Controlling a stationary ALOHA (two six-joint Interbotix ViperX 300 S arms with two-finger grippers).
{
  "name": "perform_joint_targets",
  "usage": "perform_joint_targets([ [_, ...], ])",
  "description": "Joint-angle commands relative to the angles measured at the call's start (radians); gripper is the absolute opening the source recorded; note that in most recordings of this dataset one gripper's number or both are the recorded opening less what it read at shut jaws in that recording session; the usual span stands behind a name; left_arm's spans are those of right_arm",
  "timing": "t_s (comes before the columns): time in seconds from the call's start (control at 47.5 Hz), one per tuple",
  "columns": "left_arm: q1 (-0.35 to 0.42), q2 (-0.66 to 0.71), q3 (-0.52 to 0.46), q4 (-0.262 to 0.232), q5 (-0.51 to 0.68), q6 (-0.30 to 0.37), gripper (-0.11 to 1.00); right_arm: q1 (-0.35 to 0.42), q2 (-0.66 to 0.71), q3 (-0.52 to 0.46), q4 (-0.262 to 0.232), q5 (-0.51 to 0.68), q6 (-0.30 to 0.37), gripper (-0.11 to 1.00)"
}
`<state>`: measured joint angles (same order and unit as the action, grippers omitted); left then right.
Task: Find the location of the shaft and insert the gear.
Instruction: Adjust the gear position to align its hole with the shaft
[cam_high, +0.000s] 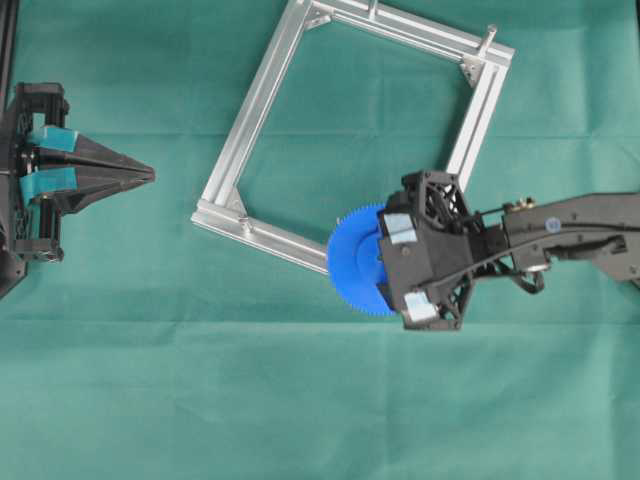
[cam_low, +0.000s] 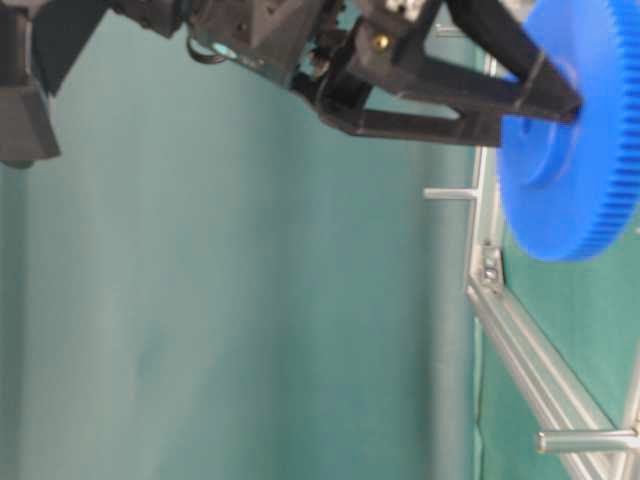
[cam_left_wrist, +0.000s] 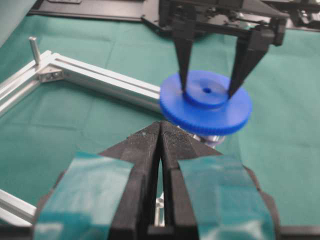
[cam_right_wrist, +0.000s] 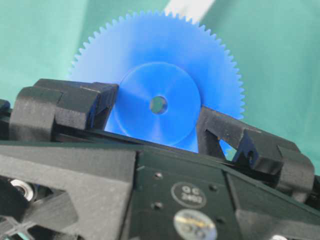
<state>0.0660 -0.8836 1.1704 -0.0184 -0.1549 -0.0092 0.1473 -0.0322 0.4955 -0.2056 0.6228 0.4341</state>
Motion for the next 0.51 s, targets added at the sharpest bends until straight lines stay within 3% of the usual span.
perform_joint_targets([
  [0.0,0.003,0.006,-0.015,-0.003,-0.005,0.000,0.01,0.017,-0.011,-0.009,0.005,-0.006,0.014,0.69],
  [0.484,0.003,0.006,-0.015,-0.002,-0.006,-0.002,0.01,0.026,-0.002,-0.014,-0.002,-0.061,0.040,0.69],
])
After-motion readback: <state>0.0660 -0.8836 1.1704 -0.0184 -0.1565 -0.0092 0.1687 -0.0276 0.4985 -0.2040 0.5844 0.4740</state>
